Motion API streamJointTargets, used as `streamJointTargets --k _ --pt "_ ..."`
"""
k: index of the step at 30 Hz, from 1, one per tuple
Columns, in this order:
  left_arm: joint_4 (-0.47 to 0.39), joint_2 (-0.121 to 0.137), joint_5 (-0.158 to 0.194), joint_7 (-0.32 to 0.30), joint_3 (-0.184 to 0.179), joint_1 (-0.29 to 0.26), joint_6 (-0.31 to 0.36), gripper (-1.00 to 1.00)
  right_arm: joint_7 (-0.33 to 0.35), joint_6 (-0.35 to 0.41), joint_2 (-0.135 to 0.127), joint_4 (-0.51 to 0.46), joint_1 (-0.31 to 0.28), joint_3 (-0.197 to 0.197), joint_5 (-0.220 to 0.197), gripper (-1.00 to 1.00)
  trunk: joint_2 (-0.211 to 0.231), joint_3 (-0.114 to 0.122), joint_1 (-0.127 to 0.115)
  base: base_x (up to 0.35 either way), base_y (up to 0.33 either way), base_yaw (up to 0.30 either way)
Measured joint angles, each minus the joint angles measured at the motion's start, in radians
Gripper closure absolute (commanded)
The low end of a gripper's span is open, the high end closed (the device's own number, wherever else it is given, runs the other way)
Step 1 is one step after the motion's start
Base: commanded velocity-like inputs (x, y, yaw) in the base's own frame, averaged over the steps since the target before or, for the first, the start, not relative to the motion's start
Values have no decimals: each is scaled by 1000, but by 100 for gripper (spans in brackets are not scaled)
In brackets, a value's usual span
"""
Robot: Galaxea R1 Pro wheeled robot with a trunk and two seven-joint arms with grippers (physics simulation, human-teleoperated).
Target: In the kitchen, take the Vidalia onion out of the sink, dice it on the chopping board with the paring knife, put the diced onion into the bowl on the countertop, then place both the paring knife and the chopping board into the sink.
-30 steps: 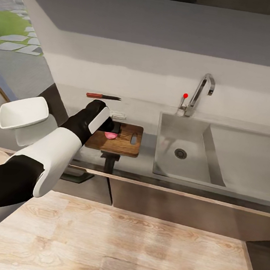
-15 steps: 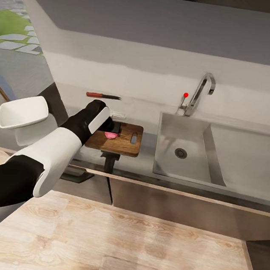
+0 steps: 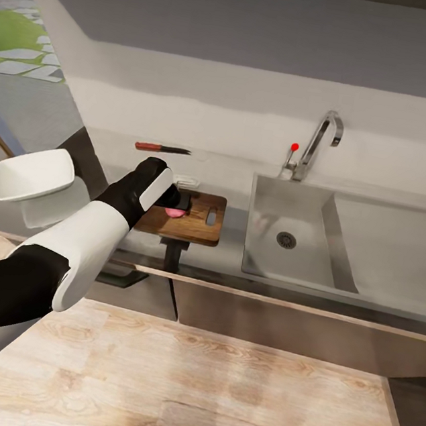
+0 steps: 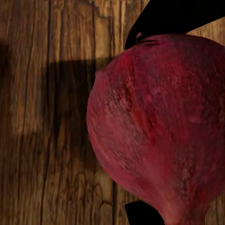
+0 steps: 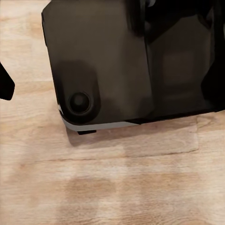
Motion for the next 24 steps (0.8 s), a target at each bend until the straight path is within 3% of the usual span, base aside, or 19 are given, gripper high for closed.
streamJointTargets --k 7,24 --pt "0 1 -10 1 0 0 3 100 0 0 0 0 0 0 0 -100 0 0 0 122 0 0" --pt "2 1 -8 1 0 0 4 100 0 0 -1 0 0 0 0 -100 0 0 0 5 0 0"
